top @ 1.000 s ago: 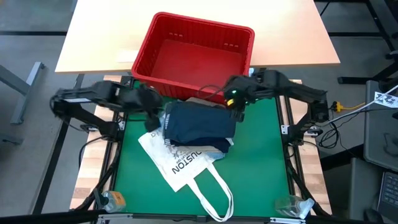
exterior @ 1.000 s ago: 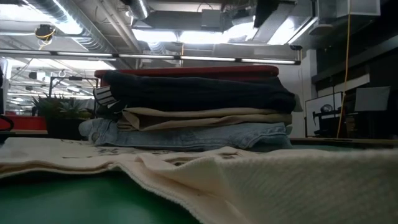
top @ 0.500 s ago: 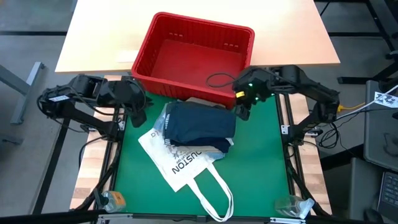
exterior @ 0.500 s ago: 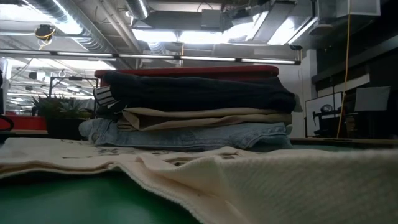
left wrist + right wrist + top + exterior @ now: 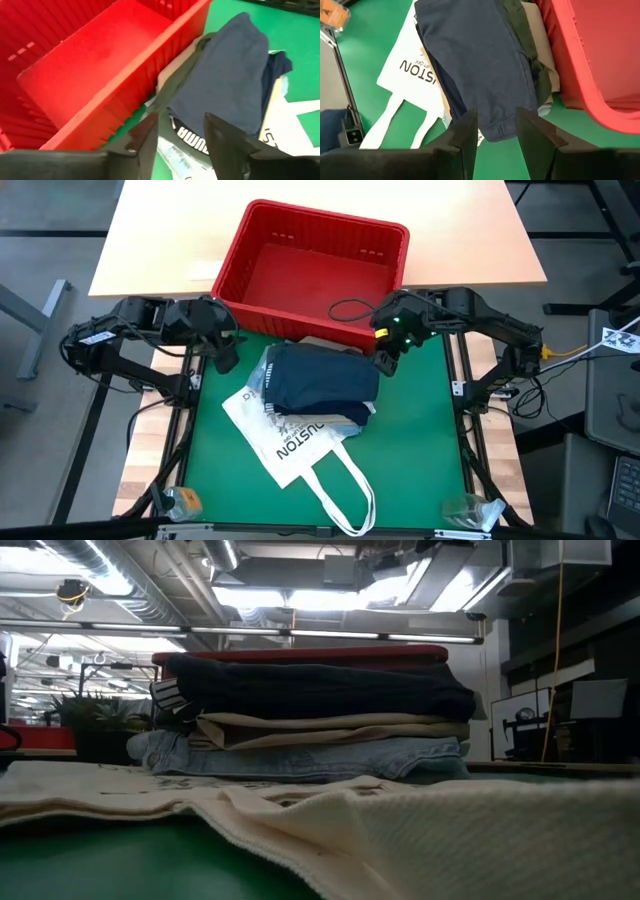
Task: Fold Laundry from Bin
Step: Put the stacked clothes into the red organizer bin
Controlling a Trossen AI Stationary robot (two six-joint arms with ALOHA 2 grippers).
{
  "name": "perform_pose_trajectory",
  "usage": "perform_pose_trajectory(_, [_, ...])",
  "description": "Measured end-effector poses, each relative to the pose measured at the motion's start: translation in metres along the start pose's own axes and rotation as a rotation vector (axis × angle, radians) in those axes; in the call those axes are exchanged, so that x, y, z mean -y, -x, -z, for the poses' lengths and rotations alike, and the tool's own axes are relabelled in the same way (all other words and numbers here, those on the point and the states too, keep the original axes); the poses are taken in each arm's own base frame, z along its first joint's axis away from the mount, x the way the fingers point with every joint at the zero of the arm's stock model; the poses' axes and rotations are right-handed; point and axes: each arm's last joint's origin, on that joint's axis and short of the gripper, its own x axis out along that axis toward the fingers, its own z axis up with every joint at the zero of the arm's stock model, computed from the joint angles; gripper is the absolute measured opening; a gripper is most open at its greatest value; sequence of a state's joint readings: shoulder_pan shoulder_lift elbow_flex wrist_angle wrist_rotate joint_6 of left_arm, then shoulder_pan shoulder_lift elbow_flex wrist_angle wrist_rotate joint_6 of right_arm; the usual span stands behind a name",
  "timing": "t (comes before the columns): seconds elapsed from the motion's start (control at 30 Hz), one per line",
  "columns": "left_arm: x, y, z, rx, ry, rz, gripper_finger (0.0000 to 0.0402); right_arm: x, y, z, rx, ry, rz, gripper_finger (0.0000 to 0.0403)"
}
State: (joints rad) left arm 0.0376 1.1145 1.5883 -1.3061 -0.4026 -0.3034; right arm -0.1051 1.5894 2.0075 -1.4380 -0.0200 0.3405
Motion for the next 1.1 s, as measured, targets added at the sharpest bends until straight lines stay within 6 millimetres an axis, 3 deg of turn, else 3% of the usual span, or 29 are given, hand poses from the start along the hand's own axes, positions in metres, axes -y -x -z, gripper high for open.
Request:
perform_pose_trajectory(0.27, [-0.013, -0.004, 0.004, -0.081, 0.031, -0.051, 0.0196, 0.0, 0.0, 0.0, -0.001, -0.048, 0.001, 0.0131])
perform_pose_trajectory(0.67, [-0.027, -0.003, 0.019, -0.27, 0.05, -0.049, 0.0183, 0.002, 0.0, -0.001, 0.031, -0.078, 0.077, 0.0131])
perform_pose_trajectory(1.1, [-0.027, -0.003, 0.02, -0.278, 0.049, -0.051, 0.018, 0.004, 0.0, -0.001, 0.045, -0.086, 0.116, 0.0143])
